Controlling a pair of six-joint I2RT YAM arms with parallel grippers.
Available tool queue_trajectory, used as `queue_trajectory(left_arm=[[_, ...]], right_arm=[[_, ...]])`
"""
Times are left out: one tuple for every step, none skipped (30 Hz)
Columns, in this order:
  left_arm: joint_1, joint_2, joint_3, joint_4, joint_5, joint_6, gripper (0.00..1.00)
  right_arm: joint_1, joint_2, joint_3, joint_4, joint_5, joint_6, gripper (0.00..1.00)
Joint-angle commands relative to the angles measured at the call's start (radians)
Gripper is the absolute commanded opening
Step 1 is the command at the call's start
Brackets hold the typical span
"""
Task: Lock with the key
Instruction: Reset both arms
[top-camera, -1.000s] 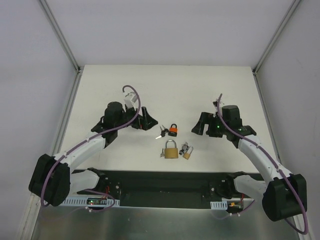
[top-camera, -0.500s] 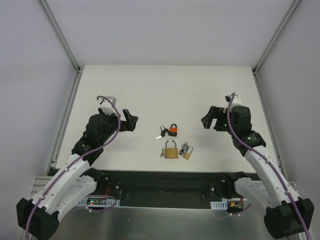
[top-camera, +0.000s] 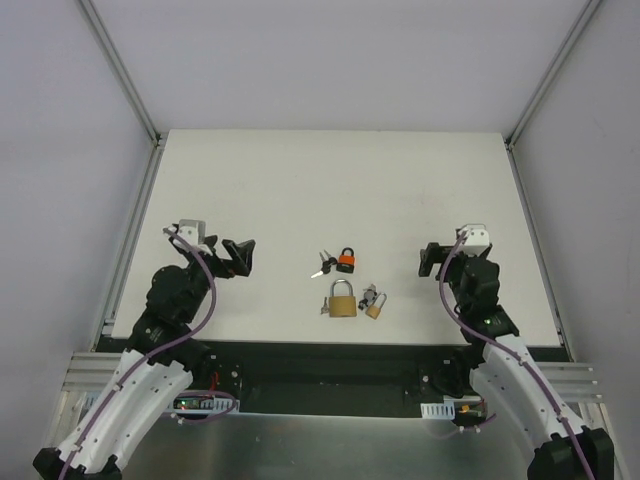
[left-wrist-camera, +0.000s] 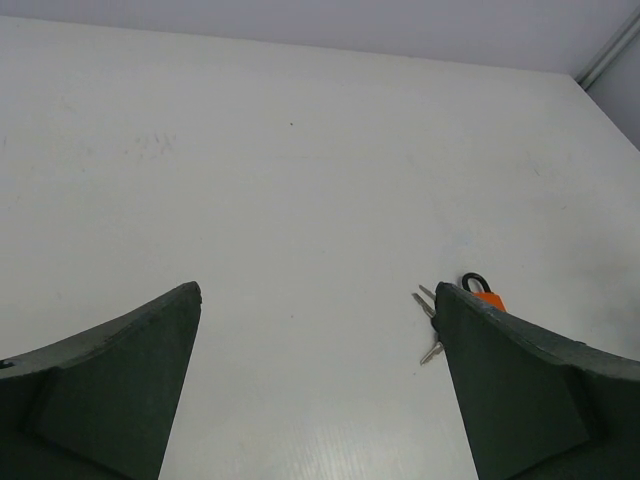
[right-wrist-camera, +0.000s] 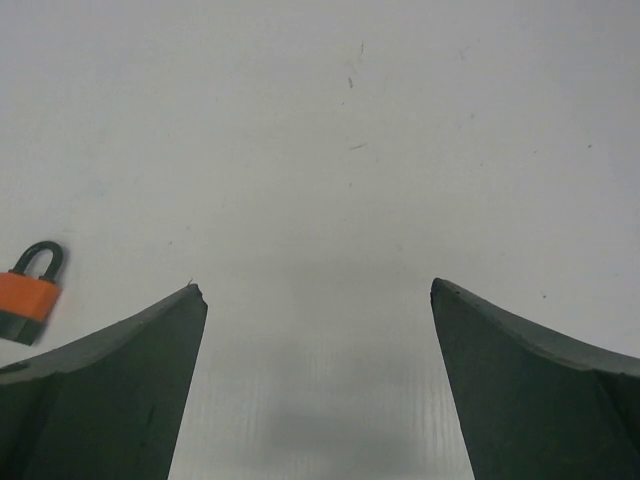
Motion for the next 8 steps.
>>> queue_trajectory(left_arm=[[0.005,-0.071,-0.042,0.026,-0.078,0.058,0.99],[0.003,-0.078,-0.049,0.026,-0.084,0.060,0.99],[0.003,-0.075,-0.052,0.026,-0.092,0.060,0.99],[0.003,-0.072,-0.059,0.027,-0.092,0.060,0.99],[0.003,-0.053,-0.065,0.035,-0.087,0.064,0.99],[0.003,-0.039,-0.067,0.044,-0.080,0.084,0.99],[0.003,-0.026,-0.072,0.050,-0.078,0.093,0.99],[0.003,0.000,-0.076,0.062,-0.080,0.113,0.99]], right_arm=[[-0.005,-0.036,-0.003,0.159,0.099,-0.078,0.97],[-0.003,-0.035,-0.007,0.166,0.105,-0.083,0.97],[-0.005,-0.027,-0.016,0.183,0.109,-0.088,0.97],[-0.005,-0.019,-0.020,0.194,0.120,-0.091,0.97],[-0.005,-0.013,-0.028,0.208,0.131,-0.094,0.97],[-0.006,0.005,-0.037,0.246,0.140,-0.103,0.97],[-0.006,0.016,-0.057,0.269,0.151,-0.114,0.97],[-0.005,0.031,-0.074,0.301,0.161,-0.127,0.97]])
